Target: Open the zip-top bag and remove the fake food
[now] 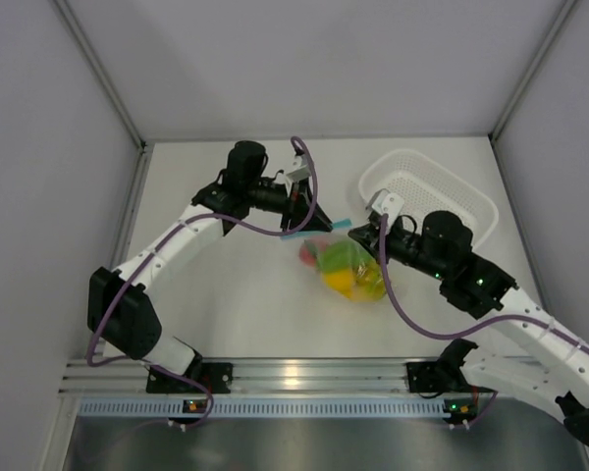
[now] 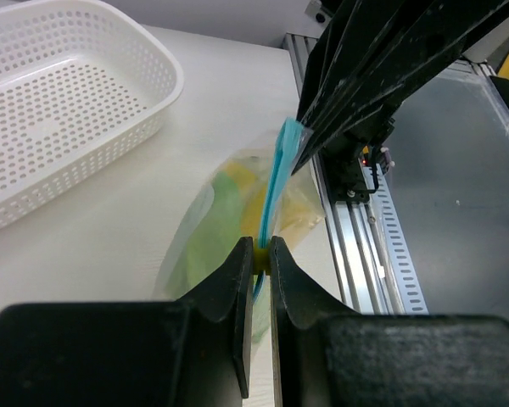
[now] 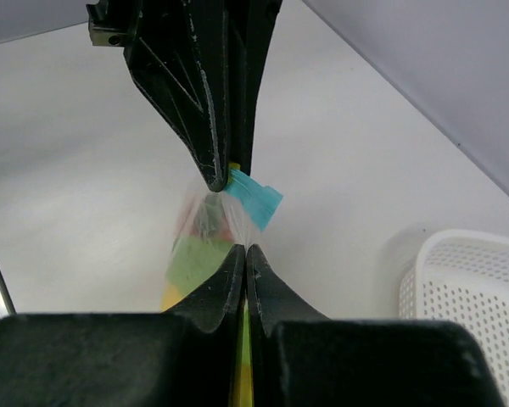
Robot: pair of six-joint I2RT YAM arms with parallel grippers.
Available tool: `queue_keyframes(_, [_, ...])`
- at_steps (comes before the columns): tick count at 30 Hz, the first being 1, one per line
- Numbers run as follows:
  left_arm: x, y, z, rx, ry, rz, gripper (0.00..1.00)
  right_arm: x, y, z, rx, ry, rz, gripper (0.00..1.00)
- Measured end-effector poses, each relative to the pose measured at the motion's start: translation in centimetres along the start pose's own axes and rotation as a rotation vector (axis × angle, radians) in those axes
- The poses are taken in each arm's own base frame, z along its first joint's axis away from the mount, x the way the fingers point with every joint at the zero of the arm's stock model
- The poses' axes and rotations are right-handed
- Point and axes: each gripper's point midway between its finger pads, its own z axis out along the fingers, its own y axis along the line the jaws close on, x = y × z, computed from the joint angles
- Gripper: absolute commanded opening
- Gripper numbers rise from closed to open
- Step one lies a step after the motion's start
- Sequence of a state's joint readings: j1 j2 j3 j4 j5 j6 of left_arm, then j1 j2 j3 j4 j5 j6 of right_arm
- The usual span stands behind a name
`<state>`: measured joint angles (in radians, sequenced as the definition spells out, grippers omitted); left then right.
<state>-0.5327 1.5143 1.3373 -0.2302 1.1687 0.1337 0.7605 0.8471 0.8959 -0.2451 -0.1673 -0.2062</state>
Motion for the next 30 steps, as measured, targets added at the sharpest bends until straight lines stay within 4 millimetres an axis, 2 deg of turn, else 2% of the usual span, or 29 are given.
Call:
queue_keyframes(8, [1.1, 2.1, -2.7, -0.062, -0.012, -0.057, 0.0, -0.7, -1.2, -1.9, 0.099, -0.048, 0.044, 0.0])
queue_keyframes(15, [1.5, 2.3, -2.9, -0.068, -0.011, -0.07, 0.0, -0.1, -1.4, -2.1, 0.126, -0.046, 0.095, 0.0])
queue_keyframes(22, [4.0, 4.1, -3.2, -0.175, 0.027, -0.119, 0.0, 0.7, -4.2, -3.6, 0.327, -0.052, 0.209, 0.0])
queue_keyframes(25, [5.2, 5.4, -3.9, -0.245, 0.046, -0.146, 0.0, 0.5, -5.8, -4.7, 0.417, -0.071, 0.226, 0.0])
queue_keyframes(28, [5.7, 6.5, -4.8, -0.306, 0.053, -0.16, 0.0, 0.2, -6.3, -5.3, 0.447, -0.089, 0.234, 0.0])
queue_keyframes(29, [5.7, 6.6, -5.0, -0.313, 0.053, -0.161, 0.0, 0.1, -6.3, -5.4, 0.442, -0.091, 0.234, 0.02])
queue_keyframes(30, [5.7, 6.6, -5.0, -0.313, 0.052, -0.164, 0.0, 0.1, -6.3, -5.4, 0.439, -0.094, 0.235, 0.11])
